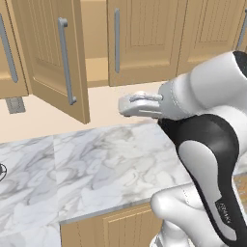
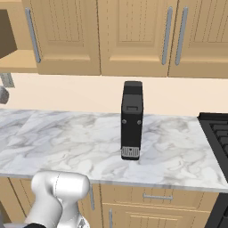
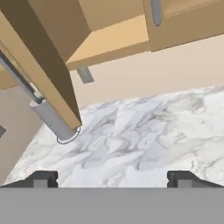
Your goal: Close all open cabinet doors.
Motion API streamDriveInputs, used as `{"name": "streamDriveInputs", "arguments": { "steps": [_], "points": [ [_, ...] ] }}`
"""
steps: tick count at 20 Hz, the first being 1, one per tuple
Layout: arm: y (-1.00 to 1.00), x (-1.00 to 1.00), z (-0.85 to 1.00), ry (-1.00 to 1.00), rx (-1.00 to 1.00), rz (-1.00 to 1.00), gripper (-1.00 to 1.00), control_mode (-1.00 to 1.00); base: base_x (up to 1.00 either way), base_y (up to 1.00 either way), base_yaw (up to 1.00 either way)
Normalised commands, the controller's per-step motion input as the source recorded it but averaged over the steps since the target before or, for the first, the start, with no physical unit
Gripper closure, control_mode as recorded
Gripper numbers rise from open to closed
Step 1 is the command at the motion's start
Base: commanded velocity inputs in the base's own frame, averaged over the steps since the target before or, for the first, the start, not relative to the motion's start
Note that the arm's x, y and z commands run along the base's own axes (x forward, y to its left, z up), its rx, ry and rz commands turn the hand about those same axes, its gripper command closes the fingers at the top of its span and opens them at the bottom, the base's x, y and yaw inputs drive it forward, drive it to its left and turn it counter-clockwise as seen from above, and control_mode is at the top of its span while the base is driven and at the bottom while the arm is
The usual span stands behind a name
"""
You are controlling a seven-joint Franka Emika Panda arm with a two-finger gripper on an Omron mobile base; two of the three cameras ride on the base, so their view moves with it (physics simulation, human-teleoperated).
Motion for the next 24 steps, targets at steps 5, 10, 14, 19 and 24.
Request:
{"name": "streamDriveInputs", "arguments": {
  "steps": [5,10,14,19,24],
  "points": [
    [0.11,-0.96,0.22,-0.26,-0.53,0.19,-1.00,-1.00,0.00,0.00,0.00],
    [0.46,-0.62,0.25,-0.36,-0.56,0.20,-1.00,-1.00,0.00,0.00,0.00],
    [0.69,-0.04,0.04,-0.38,-0.50,0.21,-1.00,-1.00,0.00,0.00,0.00],
    [0.59,0.33,0.00,-0.26,-0.41,0.18,-1.00,-1.00,0.00,0.00,0.00],
    [0.20,0.83,-0.16,-0.10,-0.28,0.13,-1.00,-1.00,0.00,0.00,0.00]
  ]
}}
